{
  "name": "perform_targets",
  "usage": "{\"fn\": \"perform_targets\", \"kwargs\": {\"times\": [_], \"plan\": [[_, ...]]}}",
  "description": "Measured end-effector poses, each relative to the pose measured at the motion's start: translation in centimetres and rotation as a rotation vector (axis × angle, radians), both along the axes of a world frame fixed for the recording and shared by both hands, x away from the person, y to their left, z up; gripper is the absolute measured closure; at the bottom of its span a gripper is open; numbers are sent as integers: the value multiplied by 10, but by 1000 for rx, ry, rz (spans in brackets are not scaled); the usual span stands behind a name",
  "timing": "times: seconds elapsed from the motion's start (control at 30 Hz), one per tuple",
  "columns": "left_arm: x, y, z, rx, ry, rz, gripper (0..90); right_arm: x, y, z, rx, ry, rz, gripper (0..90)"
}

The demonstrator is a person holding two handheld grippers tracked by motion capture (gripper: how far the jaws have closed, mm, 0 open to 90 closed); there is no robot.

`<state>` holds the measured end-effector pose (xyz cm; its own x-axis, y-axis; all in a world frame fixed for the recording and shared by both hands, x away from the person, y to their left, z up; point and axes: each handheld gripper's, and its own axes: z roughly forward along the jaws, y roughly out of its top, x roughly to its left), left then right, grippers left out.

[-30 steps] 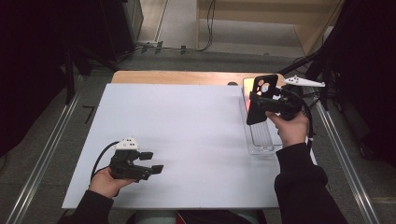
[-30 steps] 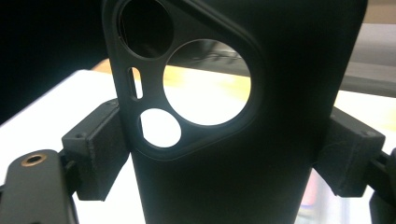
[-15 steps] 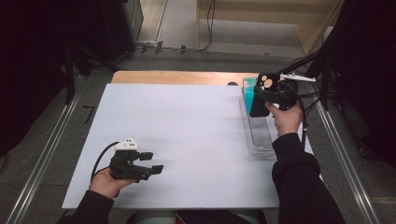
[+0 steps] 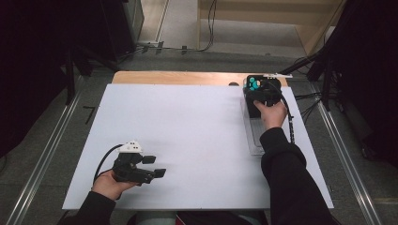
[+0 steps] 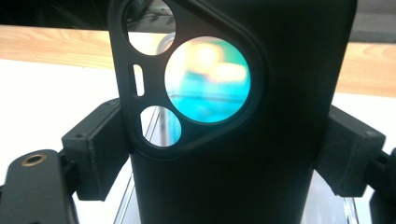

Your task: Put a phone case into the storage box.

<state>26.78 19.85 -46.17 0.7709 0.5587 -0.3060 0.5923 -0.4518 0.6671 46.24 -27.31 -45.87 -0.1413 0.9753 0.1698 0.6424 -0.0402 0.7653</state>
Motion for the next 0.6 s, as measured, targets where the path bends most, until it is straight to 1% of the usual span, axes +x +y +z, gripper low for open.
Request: {"fn": "perform_targets", "kwargs": {"times": [0.07, 0.1, 0.13, 0.17, 0.2, 0.23, 0.27, 0.3, 0.37, 0.43, 0.53, 0.6], "plan": [[1, 0, 0, 4, 0, -1, 285, 6, 2, 0, -28, -5, 1, 126], [1, 0, 0, 5, 0, 1, 285, 8, 2, 0, -29, -18, 1, 125], [1, 0, 0, 4, -1, -1, 285, 9, 2, 1, -37, -24, 2, 123], [1, 0, 0, 5, 0, -1, 285, 10, 2, 2, -35, -25, 2, 120], [1, 0, -1, 1, 0, 0, 285, 11, 3, 3, -49, -19, 2, 117], [1, 1, -1, 0, 1, -2, 285, 12, 5, 3, -73, -12, 1, 111], [1, 1, -1, 0, 1, -1, 285, 12, 6, 4, -86, -5, -8, 91], [1, 1, -1, -1, 1, 1, 285, 12, 6, 4, -77, -9, 0, 80], [2, 1, 0, -4, -1, 2, 285, 11, 6, 5, -67, -2, 5, 0], [2, 1, 0, -5, -1, 8, 285, 10, 6, 6, -61, 7, 9, 0], [3, 3, 0, -10, 5, 12, 285, 4, 5, 12, -47, 22, 33, 0], [4, 3, 1, -11, 10, 18, 285, -4, 4, 19, -31, 12, 38, 0]]}}
